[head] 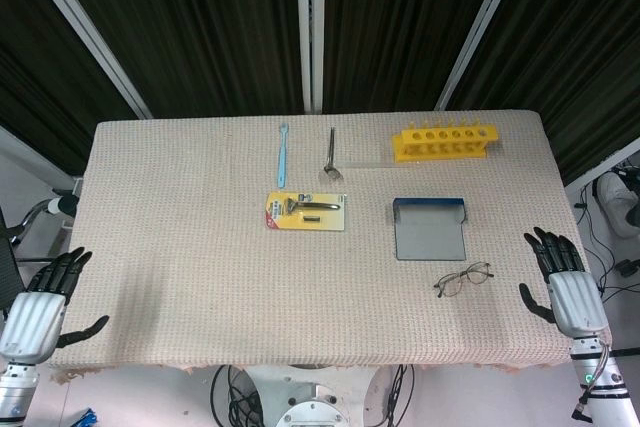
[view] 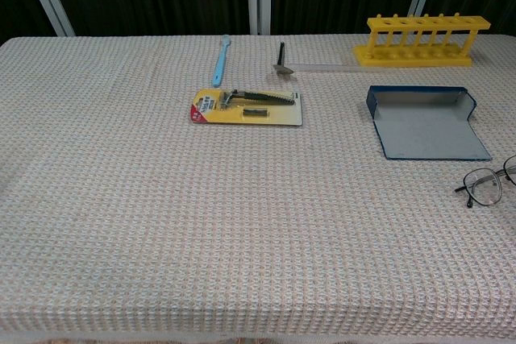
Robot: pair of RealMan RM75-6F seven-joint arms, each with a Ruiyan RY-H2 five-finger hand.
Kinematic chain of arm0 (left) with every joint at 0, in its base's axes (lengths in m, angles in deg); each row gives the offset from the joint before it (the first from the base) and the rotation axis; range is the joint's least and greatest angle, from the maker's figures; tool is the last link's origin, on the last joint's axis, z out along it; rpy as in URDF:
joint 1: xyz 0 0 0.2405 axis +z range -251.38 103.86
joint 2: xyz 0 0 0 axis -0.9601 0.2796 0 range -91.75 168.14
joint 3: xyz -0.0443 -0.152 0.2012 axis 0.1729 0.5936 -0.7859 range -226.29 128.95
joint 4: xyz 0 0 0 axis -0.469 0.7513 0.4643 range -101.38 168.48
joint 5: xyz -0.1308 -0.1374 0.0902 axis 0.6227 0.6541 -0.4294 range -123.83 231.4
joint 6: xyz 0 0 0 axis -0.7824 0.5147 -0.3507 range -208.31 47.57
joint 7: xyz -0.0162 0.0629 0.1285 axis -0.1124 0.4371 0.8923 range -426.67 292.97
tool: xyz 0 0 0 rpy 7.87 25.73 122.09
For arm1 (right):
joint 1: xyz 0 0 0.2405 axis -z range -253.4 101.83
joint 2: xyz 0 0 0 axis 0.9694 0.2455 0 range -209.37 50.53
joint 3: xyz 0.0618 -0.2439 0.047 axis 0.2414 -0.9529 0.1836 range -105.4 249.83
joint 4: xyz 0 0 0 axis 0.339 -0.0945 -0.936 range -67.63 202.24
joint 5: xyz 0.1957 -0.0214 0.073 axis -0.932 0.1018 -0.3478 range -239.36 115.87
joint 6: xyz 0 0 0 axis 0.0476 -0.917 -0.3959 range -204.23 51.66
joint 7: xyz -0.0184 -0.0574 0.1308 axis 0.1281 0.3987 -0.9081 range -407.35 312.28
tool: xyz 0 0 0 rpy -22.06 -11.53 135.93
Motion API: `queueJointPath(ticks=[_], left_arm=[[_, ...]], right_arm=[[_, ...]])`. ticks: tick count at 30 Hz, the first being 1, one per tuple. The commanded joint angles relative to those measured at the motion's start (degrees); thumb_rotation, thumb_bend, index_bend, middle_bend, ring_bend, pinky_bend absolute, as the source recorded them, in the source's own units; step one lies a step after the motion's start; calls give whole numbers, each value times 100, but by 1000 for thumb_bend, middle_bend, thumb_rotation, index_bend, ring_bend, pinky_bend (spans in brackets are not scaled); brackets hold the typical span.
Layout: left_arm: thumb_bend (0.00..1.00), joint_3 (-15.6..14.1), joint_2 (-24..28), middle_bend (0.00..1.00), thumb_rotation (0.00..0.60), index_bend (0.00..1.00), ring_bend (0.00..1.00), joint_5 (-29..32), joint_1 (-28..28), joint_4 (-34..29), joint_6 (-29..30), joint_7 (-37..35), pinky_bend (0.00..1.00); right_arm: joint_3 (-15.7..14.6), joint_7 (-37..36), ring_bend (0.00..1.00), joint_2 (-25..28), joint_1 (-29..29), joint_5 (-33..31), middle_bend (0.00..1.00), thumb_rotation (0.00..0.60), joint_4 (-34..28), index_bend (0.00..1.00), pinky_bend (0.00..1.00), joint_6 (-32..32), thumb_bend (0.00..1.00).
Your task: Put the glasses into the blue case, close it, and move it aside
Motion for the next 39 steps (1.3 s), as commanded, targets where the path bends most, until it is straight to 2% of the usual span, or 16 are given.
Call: queueJointPath(ticks=[1,6,11,13,15,19,26,32,39], left_arm=[[155,6,-21,49,494,34,80,12,4,26,6,-21,193],[156,-24,-6,50,493,34,80,-20,22,62,30,-75,193],[156,-55,-38,49,492,35,80,9,33,159,-17,-166,193],[156,-53,-52,49,493,35,80,19,30,202,-27,-198,193],[156,-45,-72,49,493,36,80,37,29,251,-32,-221,193],[156,-71,-162,49,493,40,80,30,41,347,-44,-262,193],[156,-124,-258,49,511,49,80,-43,56,433,-26,-308,193],[156,-122,-235,49,511,51,80,-23,75,480,0,-386,193],[155,-130,-256,49,513,52,80,-11,62,569,-41,-476,193]], right_arm=[[-3,51,0,-19,-15,34,0,600,-2,0,0,-16,320],[-85,268,0,-28,-56,159,0,600,-89,0,0,-113,320],[-197,998,0,185,-295,288,0,600,-288,0,0,-589,321],[-223,1496,0,293,-462,312,0,600,-322,28,0,-905,321],[-218,1896,0,313,-605,306,0,600,-295,101,0,-1158,319],[-164,2359,0,85,-845,303,0,600,-53,147,0,-1478,285],[-89,2329,0,-600,-989,202,0,600,462,302,0,-1620,204],[-17,2301,0,-1021,-1013,72,0,600,781,352,0,-1592,203],[40,2276,0,-1153,-1049,-13,0,600,900,392,0,-1555,204]])
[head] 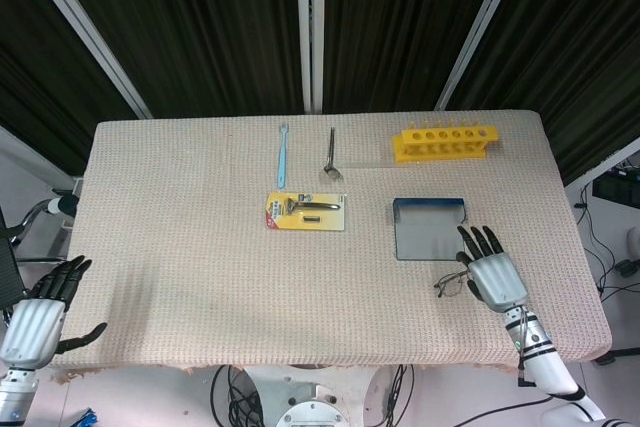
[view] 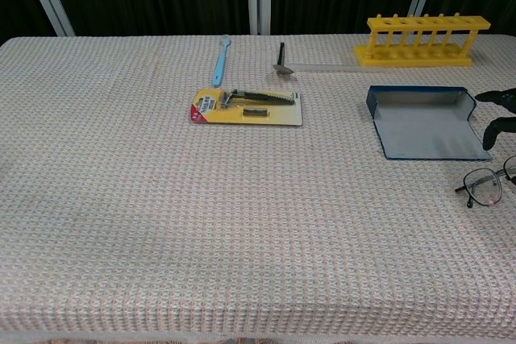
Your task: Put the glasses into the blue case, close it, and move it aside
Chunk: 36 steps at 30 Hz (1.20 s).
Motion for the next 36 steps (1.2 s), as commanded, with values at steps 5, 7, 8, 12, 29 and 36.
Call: queueJointPath(ticks=[5,7,8,12,29,36], left_arm=[[156,2,-15,49,511,52,80,39,-15,73,-56,-72,193],[156,1,-21,49,512,52,80,50,-20,93,-75,-85,193],[156,1,-23,49,512,52,80,53,-22,102,-81,-92,193],[155,4,-29,49,512,52,80,69,-28,122,-100,-109,193],[156,-17,-13,49,519,52,80,72,-48,120,-156,-100,194],[156,-22,-10,49,520,52,80,82,-54,125,-179,-112,193]], right_arm=[[18,115,0,-88,-82,-73,0,600,-6,412,0,-102,210],[17,167,0,-109,-101,-87,0,600,-1,430,0,-123,213],[22,191,0,-119,-112,-104,0,600,-1,440,0,-135,214],[43,221,0,-144,-137,-158,0,600,4,498,0,-153,223],[27,321,0,-196,-212,-311,0,600,42,551,0,-266,301],[-4,322,0,-188,-228,-346,0,600,26,591,0,-314,336]])
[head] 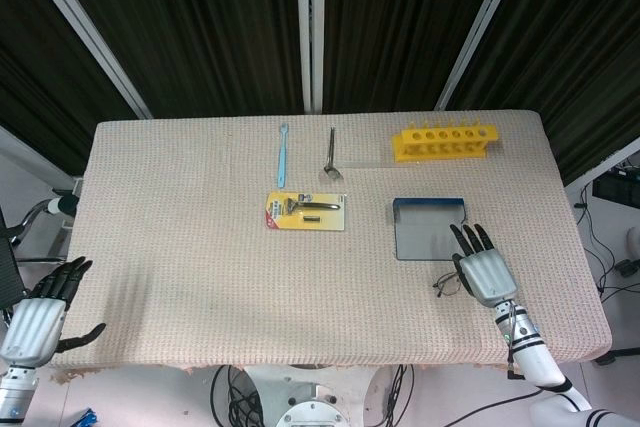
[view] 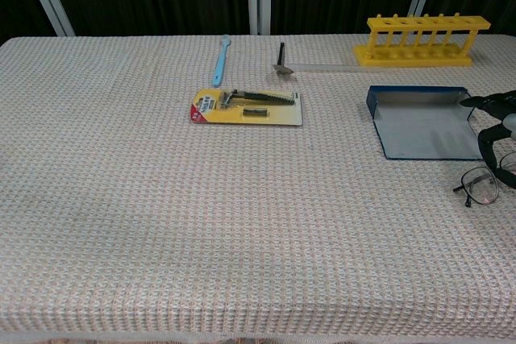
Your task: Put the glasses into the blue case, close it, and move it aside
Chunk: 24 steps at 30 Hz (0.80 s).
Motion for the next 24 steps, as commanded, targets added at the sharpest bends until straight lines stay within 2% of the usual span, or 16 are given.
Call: queueJointPath(ticks=[1,9,16,21,24], left_arm=[[156,0,4,49,519,52,80,-3,0,2,4,-12,193],[156,-9,7,49,519,51,80,-13,12,22,28,-43,193],[155,-5,-17,49,518,51,80,-5,24,61,48,-80,194],[156,-20,-32,49,521,52,80,12,45,96,44,-106,194],[156,-20,-27,49,552,52,80,43,40,92,3,-117,194]], right_arm=[[-12,2,0,4,-5,-16,0,600,-4,595,0,-20,342],[6,-74,0,85,3,17,0,600,-155,631,0,114,381],[199,-58,0,193,-47,11,0,600,-768,644,0,342,389],[610,580,0,16,-164,-764,0,600,-1224,649,0,83,437],[889,832,0,-121,-273,-1404,0,600,-1489,649,0,-147,440]])
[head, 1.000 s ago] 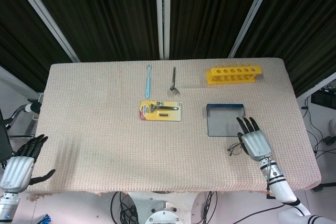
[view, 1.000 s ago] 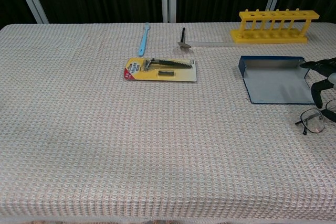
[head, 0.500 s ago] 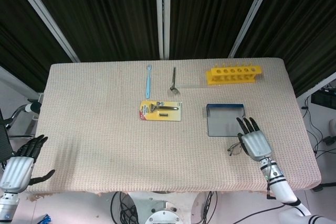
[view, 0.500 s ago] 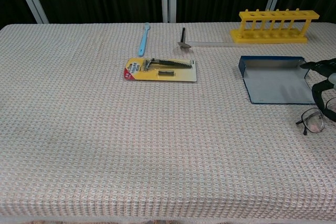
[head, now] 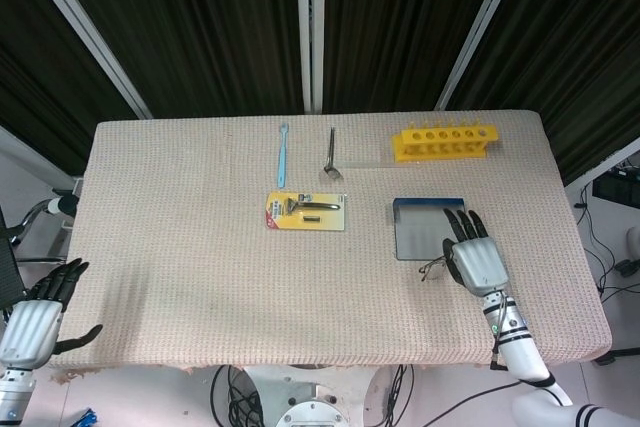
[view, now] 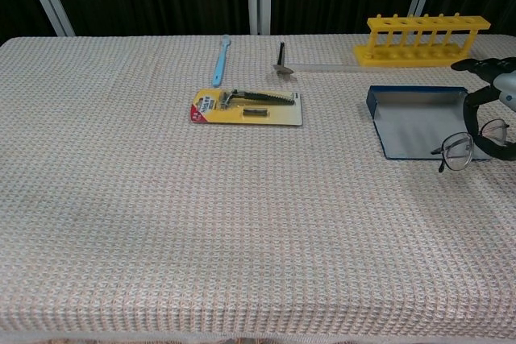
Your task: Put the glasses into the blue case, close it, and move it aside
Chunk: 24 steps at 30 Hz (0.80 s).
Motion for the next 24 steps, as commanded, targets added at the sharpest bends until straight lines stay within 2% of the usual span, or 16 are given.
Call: queueJointPath(ticks=[1,8,24], left_arm=[[156,5,0,49,562,52,80,-1,-6,-1,0,-17,194],[156,-12,-16,49,564,52,80,-29,0,63,14,-94,194],[156,-18,-61,49,563,51,80,3,-11,268,-49,-349,195]], right_arm=[[477,472,0,-238,-182,-950,0,600,-435,649,0,-331,441],[931,1169,0,-552,-520,-2228,0,600,-659,649,0,-497,445],[1402,2292,0,-1224,-1438,-3670,0,600,92,649,0,-274,448]])
